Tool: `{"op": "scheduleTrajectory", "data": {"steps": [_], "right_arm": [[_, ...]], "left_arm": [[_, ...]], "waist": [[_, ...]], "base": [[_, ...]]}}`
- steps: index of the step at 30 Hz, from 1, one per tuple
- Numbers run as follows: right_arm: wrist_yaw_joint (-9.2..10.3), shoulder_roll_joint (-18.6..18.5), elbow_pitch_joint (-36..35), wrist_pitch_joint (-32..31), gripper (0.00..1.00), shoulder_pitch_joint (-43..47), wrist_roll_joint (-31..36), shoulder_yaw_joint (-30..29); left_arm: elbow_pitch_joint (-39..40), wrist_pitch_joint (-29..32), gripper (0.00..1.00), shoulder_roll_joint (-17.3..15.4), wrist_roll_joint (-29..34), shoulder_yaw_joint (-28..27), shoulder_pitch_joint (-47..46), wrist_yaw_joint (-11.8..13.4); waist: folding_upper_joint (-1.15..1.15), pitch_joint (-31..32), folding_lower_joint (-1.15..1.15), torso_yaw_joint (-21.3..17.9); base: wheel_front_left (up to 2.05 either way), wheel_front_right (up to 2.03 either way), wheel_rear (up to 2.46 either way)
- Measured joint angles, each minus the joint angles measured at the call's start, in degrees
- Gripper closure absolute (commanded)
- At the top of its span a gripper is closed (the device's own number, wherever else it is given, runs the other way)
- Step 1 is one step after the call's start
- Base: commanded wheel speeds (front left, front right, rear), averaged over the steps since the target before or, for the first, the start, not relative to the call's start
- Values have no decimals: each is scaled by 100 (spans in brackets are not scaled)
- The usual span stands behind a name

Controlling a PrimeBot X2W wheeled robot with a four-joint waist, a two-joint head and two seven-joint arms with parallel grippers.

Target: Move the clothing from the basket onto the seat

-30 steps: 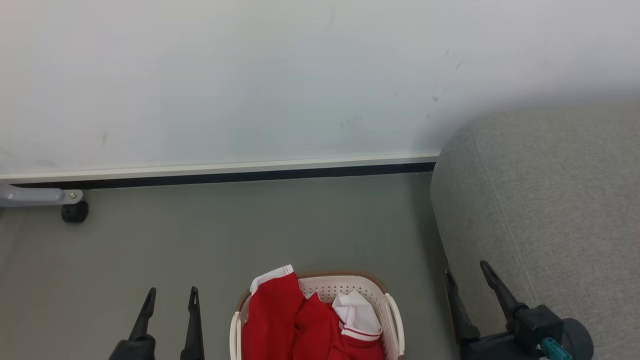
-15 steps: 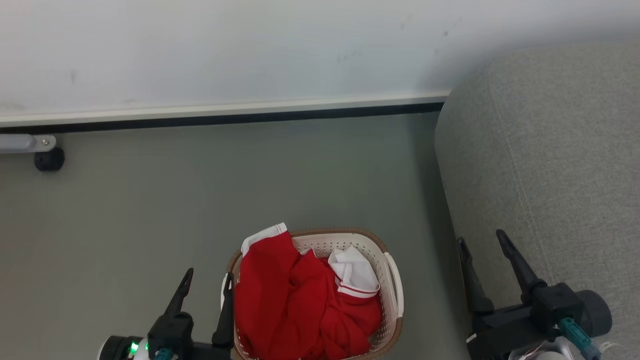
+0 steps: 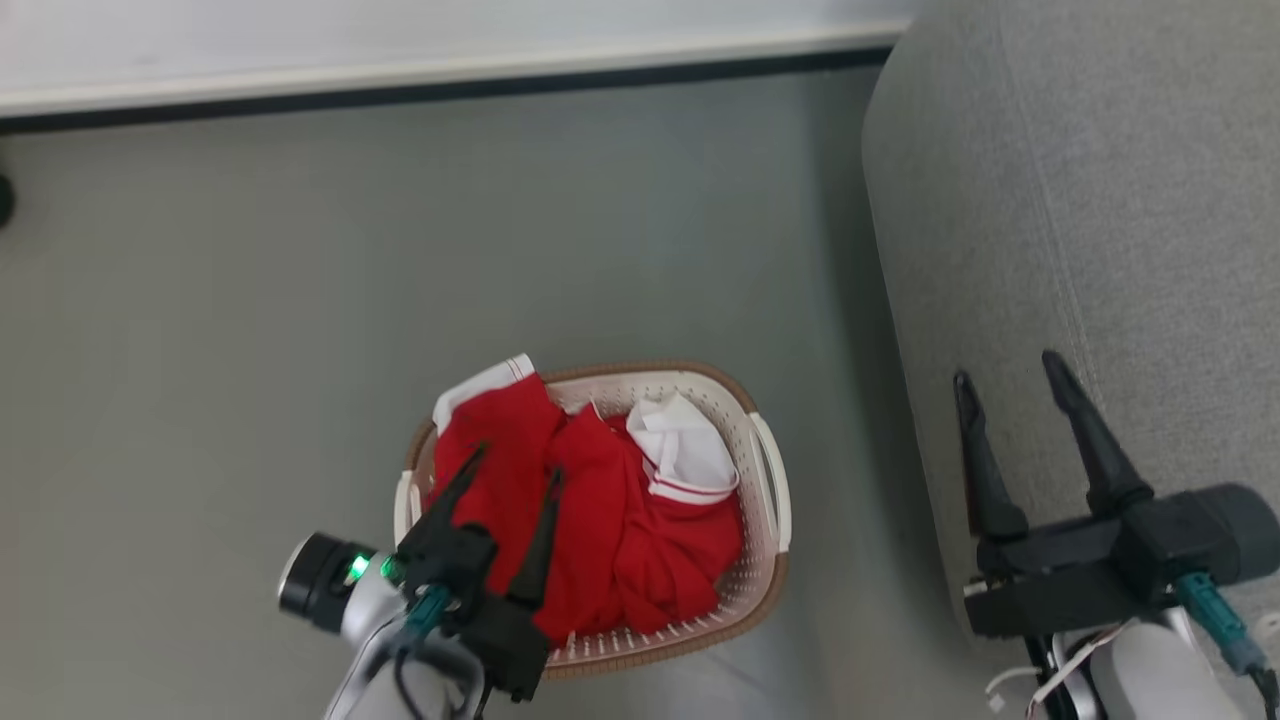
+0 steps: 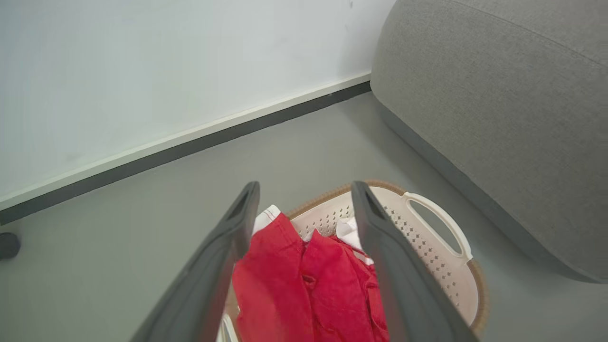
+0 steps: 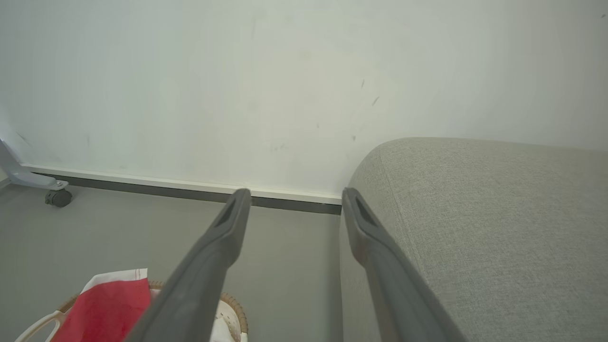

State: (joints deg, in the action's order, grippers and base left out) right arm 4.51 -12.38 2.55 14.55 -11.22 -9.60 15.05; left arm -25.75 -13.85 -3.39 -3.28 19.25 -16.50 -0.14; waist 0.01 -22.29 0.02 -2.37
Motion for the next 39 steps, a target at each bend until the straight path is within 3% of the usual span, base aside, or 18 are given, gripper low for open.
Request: {"op": "scheduleTrajectory", "data": {"steps": [10, 29, 39], "right_arm": [[-7, 32, -502, 16, 0, -801, 164, -18], [-76, 169, -1210, 18, 0, -1856, 177, -162], [-81, 185, -1683, 20, 0, -2261, 312, -178]], "left_arm": [[-734, 219, 0, 42, 357, 658, -779, -242], [-1513, 491, 0, 63, 288, 1396, -2148, -140], [-1797, 578, 0, 62, 178, 1451, -2873, -82]], "waist": [[0, -785, 0, -262], [1, -2395, -1, -792], [0, -3217, -1, -925]], "base": [[0, 0, 0], [0, 0, 0], [0, 0, 0]]}}
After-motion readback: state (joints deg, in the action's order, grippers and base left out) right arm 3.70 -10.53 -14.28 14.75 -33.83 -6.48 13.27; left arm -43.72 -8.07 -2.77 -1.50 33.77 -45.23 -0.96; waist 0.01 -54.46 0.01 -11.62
